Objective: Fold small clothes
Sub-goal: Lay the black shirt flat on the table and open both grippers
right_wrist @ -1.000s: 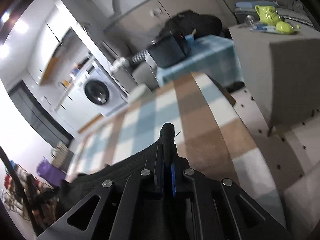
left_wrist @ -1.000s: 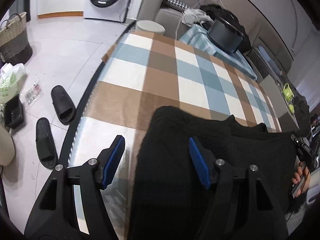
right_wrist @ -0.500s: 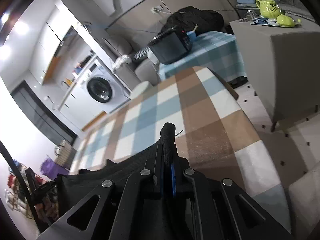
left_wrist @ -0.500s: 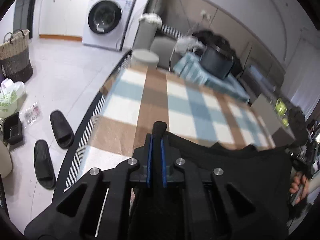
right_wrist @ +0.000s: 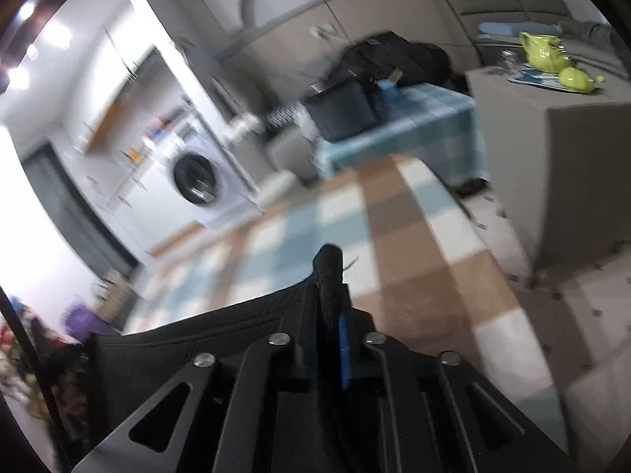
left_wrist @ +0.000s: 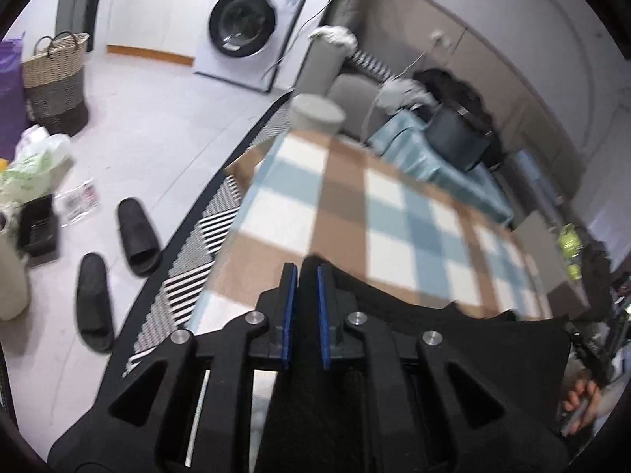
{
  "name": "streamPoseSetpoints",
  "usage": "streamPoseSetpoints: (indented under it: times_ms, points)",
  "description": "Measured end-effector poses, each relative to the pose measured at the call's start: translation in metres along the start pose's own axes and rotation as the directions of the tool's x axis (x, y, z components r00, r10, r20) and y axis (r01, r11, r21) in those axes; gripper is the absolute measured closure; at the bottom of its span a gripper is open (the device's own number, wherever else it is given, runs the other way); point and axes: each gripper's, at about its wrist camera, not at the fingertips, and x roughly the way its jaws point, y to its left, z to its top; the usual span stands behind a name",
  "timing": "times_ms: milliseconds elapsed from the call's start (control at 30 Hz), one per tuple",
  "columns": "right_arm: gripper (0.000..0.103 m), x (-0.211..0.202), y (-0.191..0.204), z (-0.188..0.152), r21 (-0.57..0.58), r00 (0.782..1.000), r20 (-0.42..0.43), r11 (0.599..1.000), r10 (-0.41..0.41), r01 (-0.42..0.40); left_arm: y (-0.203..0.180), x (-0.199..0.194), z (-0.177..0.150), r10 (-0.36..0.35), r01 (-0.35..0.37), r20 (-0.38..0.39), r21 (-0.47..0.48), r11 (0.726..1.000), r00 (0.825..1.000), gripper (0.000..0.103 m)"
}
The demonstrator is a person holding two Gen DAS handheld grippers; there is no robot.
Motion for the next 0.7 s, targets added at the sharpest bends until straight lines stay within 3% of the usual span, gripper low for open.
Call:
streamPoseSetpoints:
  times_ms: [133,300,400,533,600,700]
  points:
    - [0.078,0.0,-0.011,-0.008,0.028,0.998,-0.039,0.999,-0.039,0.04,0.002,-0.008,-0.01,0.011,-0.011,-0.002,0.008,1.0,1.0,0.06]
    - [0.062,-0.032,-0.007,-0.031,0.017,0.999,-0.047,1.0,-0.002,0.003,-0.003,-0.036,-0.03,0.049,-0.05,0.025,0.031,0.998,0.998,0.046]
    - [0.052,-0.054,0.004,-0.053,-0.003,0.997,-0.072,1.0,0.003,-0.003,-0.012,-0.062,-0.052,0.038,-0.039,0.011,0.069,0.997,0.999,0.044]
    - [0.047,-0.077,0.019,-0.084,-0.03,0.992,-0.126,1.0,0.003,-0.007,-0.029,-0.099,-0.09,0.021,-0.021,-0.002,0.129,0.991,1.0,0.029]
    - [0.034,-0.091,0.026,-0.1,-0.036,0.992,-0.125,0.999,-0.001,-0.003,-0.038,-0.118,-0.113,-0.004,0.005,-0.007,0.155,0.988,1.0,0.026]
    - [0.023,-0.112,0.037,-0.125,-0.052,0.989,-0.143,0.998,0.032,-0.039,-0.049,-0.144,-0.151,-0.03,0.033,-0.019,0.187,0.982,0.999,0.02]
